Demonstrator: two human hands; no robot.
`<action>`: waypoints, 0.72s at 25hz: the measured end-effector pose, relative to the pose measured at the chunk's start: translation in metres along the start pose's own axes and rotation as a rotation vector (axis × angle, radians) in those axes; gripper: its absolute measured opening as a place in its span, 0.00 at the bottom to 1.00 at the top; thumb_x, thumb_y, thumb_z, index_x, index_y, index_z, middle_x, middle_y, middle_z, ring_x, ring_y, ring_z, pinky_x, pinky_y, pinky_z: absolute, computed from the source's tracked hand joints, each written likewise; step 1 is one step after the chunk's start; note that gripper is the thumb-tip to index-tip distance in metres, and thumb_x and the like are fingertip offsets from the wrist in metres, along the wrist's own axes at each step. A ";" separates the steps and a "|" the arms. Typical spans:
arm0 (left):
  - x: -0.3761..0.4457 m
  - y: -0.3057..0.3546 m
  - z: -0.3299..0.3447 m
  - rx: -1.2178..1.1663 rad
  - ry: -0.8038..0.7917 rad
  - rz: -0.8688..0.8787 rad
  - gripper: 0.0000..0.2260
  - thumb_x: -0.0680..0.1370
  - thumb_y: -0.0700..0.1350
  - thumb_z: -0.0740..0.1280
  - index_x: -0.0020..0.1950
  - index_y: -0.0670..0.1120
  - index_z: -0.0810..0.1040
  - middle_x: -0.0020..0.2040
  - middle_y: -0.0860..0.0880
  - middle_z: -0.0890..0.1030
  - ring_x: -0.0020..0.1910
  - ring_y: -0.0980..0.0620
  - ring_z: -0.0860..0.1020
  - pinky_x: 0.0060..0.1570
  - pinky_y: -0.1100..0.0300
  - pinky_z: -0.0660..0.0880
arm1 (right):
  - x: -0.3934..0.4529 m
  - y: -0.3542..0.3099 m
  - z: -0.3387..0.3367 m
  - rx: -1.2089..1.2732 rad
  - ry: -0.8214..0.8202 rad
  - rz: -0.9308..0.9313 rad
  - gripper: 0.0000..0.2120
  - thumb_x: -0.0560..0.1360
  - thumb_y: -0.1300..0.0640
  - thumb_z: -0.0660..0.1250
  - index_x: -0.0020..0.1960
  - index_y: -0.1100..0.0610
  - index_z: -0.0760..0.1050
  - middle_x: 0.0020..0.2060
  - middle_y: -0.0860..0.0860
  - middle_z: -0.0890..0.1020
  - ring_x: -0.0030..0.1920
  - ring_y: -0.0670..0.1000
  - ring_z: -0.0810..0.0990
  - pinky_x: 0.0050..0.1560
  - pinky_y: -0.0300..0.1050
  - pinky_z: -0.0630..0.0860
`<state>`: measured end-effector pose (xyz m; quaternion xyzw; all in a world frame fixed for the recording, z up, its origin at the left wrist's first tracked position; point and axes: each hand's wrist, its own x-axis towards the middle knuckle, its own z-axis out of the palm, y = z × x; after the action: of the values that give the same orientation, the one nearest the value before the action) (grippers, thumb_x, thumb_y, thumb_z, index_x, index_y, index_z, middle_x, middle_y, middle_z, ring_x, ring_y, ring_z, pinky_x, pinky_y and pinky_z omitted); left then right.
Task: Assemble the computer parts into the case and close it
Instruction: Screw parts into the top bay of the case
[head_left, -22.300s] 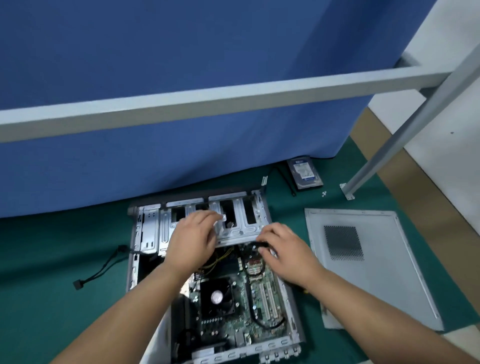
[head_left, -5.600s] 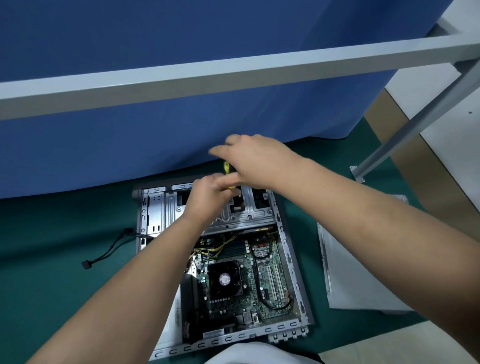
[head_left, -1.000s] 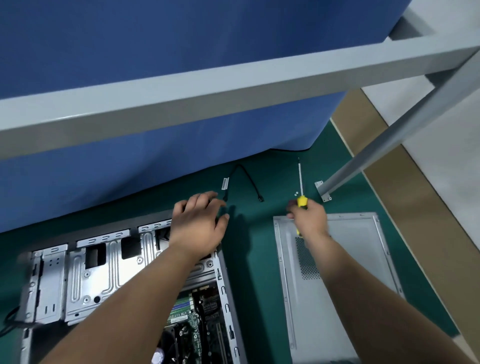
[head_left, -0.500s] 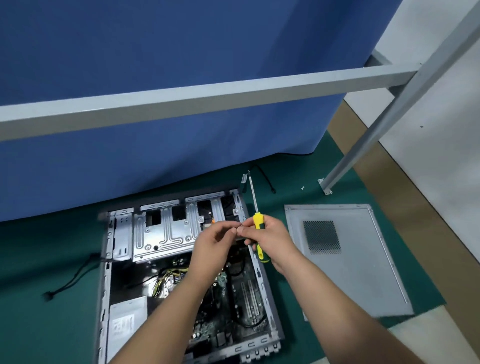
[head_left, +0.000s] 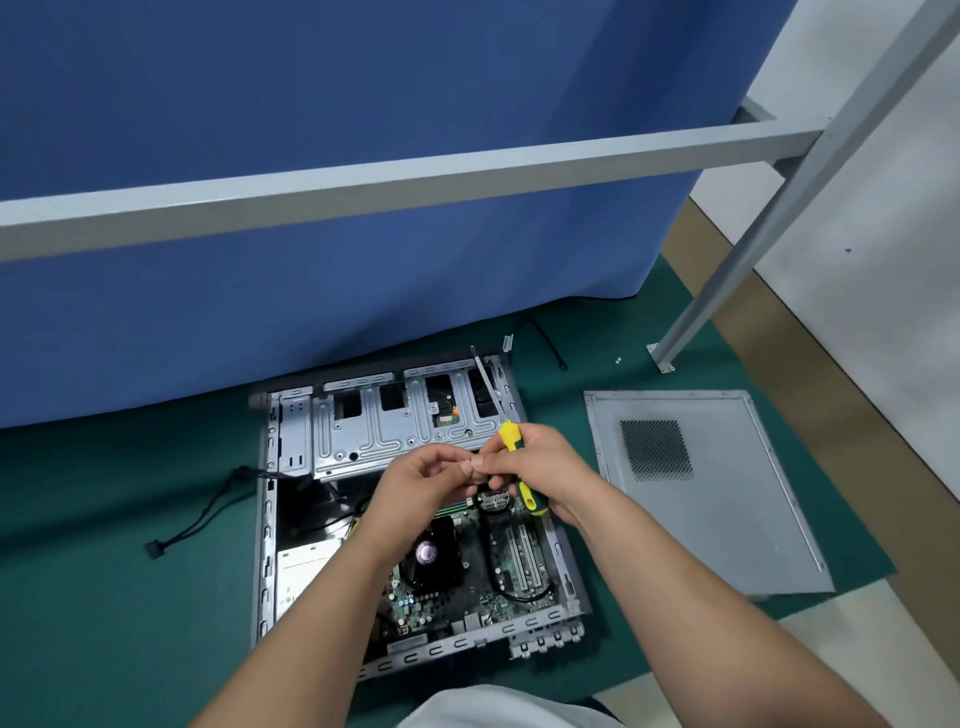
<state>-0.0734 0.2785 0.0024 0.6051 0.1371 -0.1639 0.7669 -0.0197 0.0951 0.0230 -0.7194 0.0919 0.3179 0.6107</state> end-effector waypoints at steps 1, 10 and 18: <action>-0.001 -0.001 0.000 -0.025 0.011 -0.015 0.04 0.78 0.38 0.73 0.52 0.39 0.83 0.50 0.35 0.85 0.48 0.43 0.85 0.53 0.56 0.83 | 0.000 0.000 0.002 -0.001 -0.001 -0.001 0.09 0.72 0.60 0.79 0.47 0.57 0.79 0.40 0.57 0.87 0.34 0.47 0.83 0.29 0.37 0.74; 0.012 0.016 -0.007 -0.661 0.327 -0.044 0.04 0.82 0.34 0.65 0.52 0.41 0.77 0.54 0.41 0.86 0.54 0.41 0.86 0.55 0.46 0.83 | 0.000 0.011 0.020 -0.330 -0.251 0.084 0.08 0.79 0.54 0.70 0.54 0.58 0.78 0.40 0.56 0.87 0.27 0.48 0.80 0.26 0.39 0.73; 0.007 -0.001 -0.024 -0.659 0.564 -0.143 0.07 0.83 0.32 0.62 0.60 0.33 0.75 0.50 0.36 0.83 0.48 0.43 0.85 0.45 0.56 0.85 | 0.001 -0.024 -0.013 0.012 -0.190 0.044 0.16 0.74 0.64 0.76 0.60 0.60 0.77 0.49 0.57 0.87 0.46 0.56 0.87 0.38 0.40 0.82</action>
<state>-0.0673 0.3015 -0.0070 0.3380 0.4277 0.0077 0.8383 -0.0021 0.0890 0.0424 -0.6802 0.0513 0.3973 0.6138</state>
